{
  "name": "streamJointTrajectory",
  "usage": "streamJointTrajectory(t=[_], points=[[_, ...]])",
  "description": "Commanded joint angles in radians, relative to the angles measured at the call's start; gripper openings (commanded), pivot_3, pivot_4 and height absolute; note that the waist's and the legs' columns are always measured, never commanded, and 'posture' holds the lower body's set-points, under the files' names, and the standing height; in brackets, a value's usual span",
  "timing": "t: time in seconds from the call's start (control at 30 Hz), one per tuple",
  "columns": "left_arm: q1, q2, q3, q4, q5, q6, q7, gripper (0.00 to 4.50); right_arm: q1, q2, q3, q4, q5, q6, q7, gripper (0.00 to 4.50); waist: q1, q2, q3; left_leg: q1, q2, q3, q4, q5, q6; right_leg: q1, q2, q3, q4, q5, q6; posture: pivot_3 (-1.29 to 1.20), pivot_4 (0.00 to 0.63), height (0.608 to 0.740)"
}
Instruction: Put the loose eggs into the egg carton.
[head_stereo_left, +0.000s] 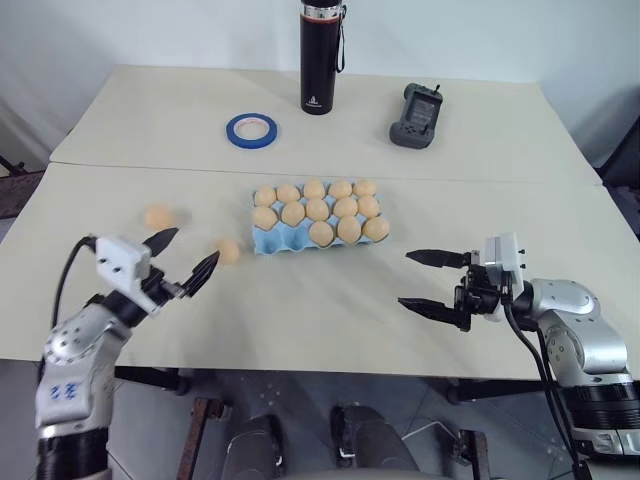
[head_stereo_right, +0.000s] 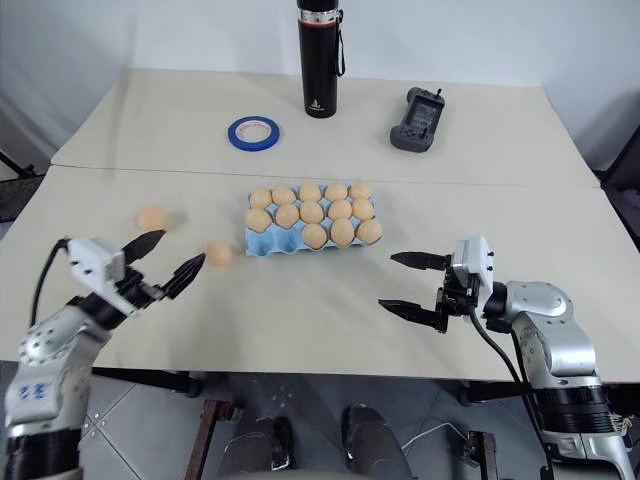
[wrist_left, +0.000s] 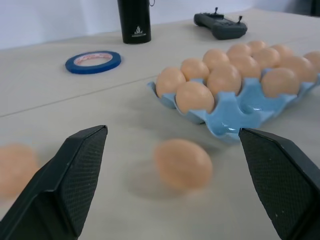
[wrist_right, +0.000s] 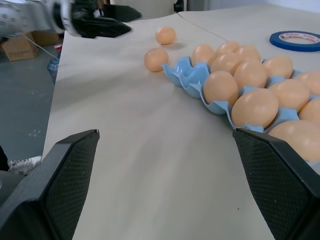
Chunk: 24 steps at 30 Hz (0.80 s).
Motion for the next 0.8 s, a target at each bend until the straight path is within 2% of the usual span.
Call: streamJointTrajectory(t=[0.03,0.27,0.4,0.53,0.7,0.8], points=[[-0.047,-0.015,-0.042,0.074,0.049,-0.054,0.016,4.49,0.009,-0.012,-0.022,-0.037,0.007,-0.005,-0.008,4.50,-0.001,0.000,0.000,0.000,0.000,0.000,0.000,0.000,0.000,0.000,0.000,0.000,0.000,0.000,0.000,0.00,0.150,0.740],[-0.149,-0.047,-0.123,0.263,0.099,-0.126,-0.012,4.49,0.033,-0.025,-0.029,-0.061,0.009,0.000,-0.017,4.50,0.001,0.000,0.000,0.000,0.000,0.001,0.000,0.001,-0.002,-0.001,0.000,0.000,0.000,0.000,0.001,0.00,0.150,0.740],[-0.166,-0.051,-0.136,0.308,0.104,-0.105,-0.006,3.57,0.041,-0.028,-0.033,-0.070,0.010,0.002,-0.029,4.50,0.000,0.000,0.000,0.000,0.000,0.001,0.001,0.001,-0.002,0.000,0.000,0.001,0.001,0.000,0.001,0.00,0.150,0.740],[-0.168,-0.056,-0.146,0.296,0.094,-0.122,-0.031,2.37,0.051,-0.027,-0.034,-0.076,0.009,0.001,-0.037,4.50,0.002,0.000,0.000,0.000,0.000,0.001,0.001,0.001,-0.002,-0.001,0.000,0.000,0.002,0.000,0.001,0.00,0.150,0.740],[-0.141,-0.072,-0.172,0.212,0.087,-0.090,-0.039,2.23,0.049,-0.025,-0.033,-0.070,0.006,-0.006,-0.043,4.50,0.002,0.000,0.000,0.000,0.000,0.001,0.001,0.001,-0.002,0.000,0.000,0.001,0.001,0.000,0.002,0.00,0.150,0.740],[-0.101,-0.126,-0.210,0.071,0.076,-0.054,-0.001,2.18,0.051,-0.023,-0.035,-0.071,0.005,-0.009,-0.049,4.50,0.003,0.000,0.000,0.000,0.000,0.001,0.001,0.001,-0.002,0.000,0.000,0.001,0.001,0.000,0.002,0.00,0.150,0.740]])
